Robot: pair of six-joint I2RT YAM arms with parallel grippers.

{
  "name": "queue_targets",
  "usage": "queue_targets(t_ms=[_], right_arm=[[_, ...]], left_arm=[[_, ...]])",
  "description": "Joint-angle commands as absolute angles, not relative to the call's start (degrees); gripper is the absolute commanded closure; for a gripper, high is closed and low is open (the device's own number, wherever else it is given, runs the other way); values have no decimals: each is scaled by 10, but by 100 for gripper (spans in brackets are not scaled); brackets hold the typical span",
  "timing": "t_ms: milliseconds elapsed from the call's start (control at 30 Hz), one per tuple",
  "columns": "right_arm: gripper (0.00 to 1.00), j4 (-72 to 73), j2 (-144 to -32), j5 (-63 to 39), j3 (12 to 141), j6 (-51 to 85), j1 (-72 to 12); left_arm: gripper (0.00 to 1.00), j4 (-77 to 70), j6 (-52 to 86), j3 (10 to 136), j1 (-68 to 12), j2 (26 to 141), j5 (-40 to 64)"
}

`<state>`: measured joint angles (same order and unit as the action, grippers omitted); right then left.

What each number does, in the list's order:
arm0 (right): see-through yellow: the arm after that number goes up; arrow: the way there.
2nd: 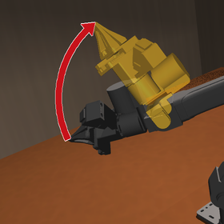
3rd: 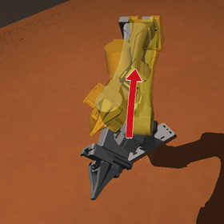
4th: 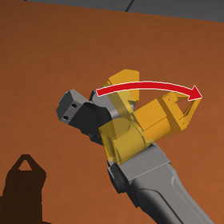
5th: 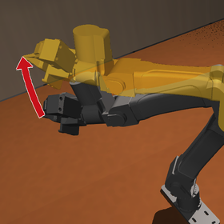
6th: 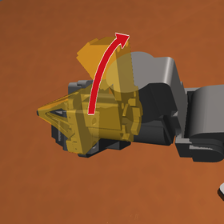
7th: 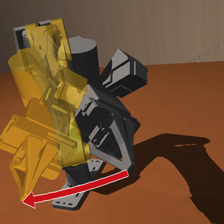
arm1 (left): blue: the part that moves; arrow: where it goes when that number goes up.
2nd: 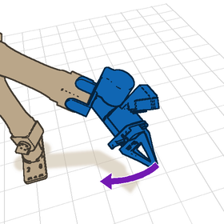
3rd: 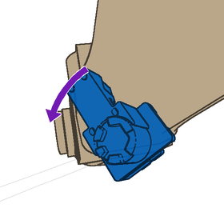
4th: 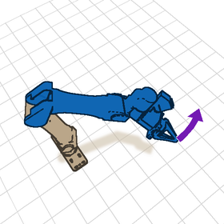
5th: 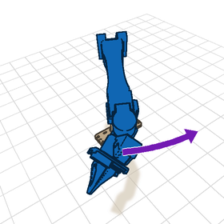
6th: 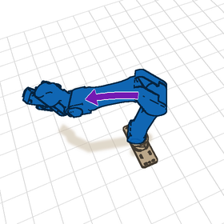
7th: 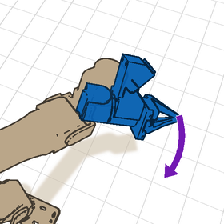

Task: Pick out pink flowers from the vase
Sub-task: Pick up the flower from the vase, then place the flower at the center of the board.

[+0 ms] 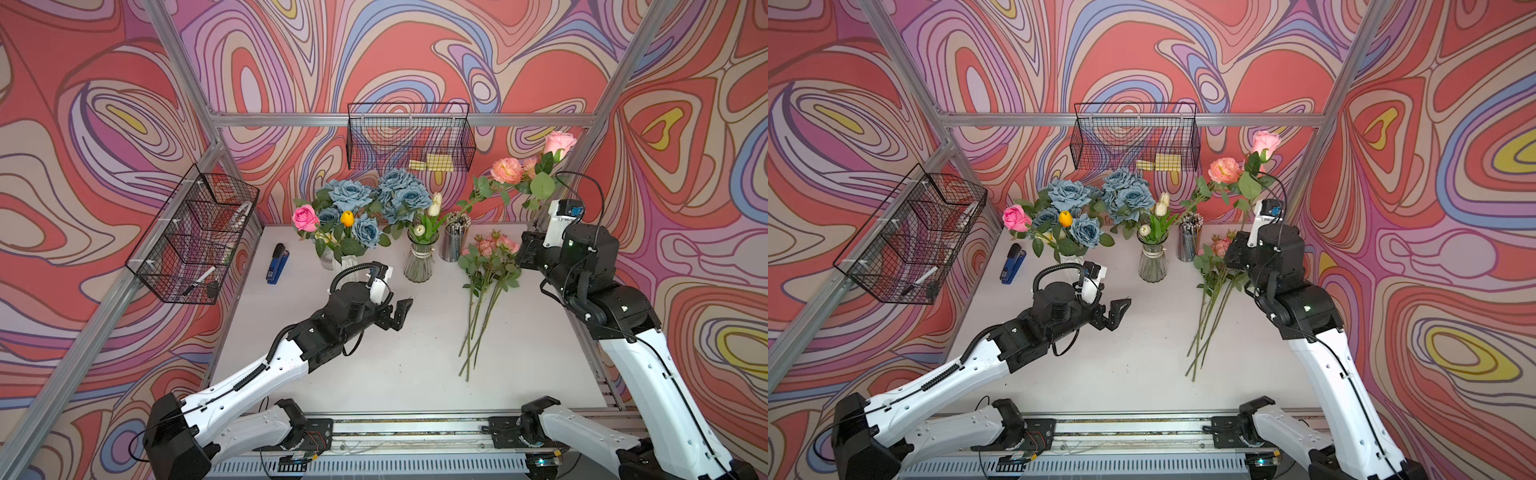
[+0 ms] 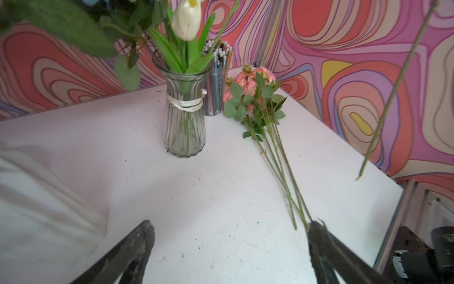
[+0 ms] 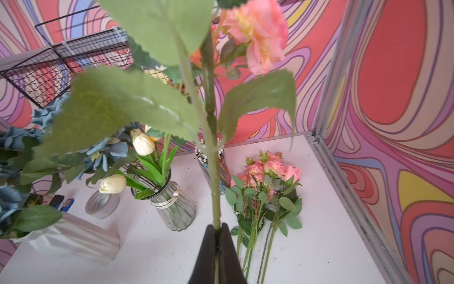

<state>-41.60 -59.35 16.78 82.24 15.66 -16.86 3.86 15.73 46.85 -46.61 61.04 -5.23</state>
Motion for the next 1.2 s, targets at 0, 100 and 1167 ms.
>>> queue_targets(t_ms=[0, 100, 1167], right_arm=[[100, -440, -591, 238, 817, 172, -171], [100, -451, -591, 258, 812, 199, -171], [100, -333, -683, -137, 610, 255, 21]], left_arm=[[3, 29, 189, 452, -473, 597, -140], [3, 34, 196, 436, -473, 593, -164], [0, -21, 314, 248, -423, 563, -308]])
